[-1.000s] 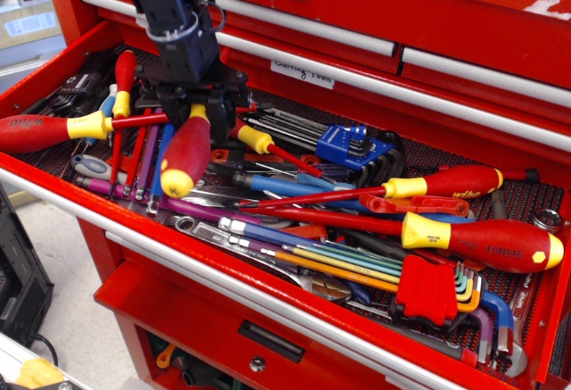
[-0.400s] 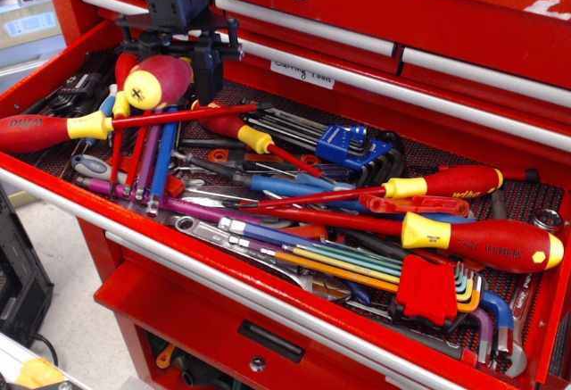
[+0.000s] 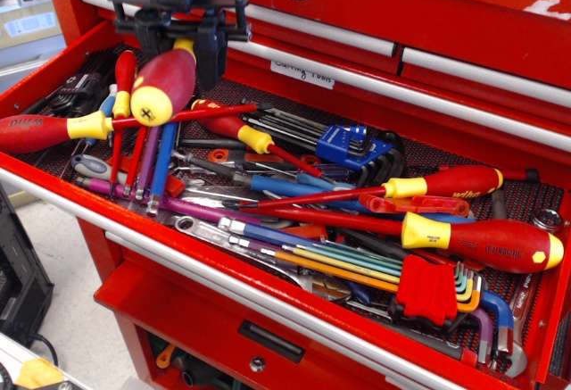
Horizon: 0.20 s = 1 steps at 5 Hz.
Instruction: Pick up red srewdriver
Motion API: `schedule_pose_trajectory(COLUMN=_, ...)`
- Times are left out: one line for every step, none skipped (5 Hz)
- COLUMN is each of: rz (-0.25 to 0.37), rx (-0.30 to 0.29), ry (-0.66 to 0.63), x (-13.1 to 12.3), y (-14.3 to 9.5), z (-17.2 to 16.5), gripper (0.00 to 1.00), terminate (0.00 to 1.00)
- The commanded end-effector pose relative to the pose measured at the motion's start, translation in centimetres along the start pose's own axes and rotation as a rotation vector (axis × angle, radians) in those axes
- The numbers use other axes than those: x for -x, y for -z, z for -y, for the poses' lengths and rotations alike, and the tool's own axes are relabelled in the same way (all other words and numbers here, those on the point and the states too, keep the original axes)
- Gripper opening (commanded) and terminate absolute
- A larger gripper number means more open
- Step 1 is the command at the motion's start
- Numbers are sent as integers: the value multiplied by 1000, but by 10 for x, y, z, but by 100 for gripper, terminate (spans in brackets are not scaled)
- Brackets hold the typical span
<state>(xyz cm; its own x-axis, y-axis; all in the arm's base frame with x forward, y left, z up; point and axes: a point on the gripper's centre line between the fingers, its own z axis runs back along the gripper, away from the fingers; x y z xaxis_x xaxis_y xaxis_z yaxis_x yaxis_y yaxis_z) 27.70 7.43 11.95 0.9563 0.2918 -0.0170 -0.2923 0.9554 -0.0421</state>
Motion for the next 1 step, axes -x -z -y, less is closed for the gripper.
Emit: schedule_pose_trajectory(rz=126, rx=-88, ry=13, x=3, y=-56, z=-1, gripper=0, terminate=100)
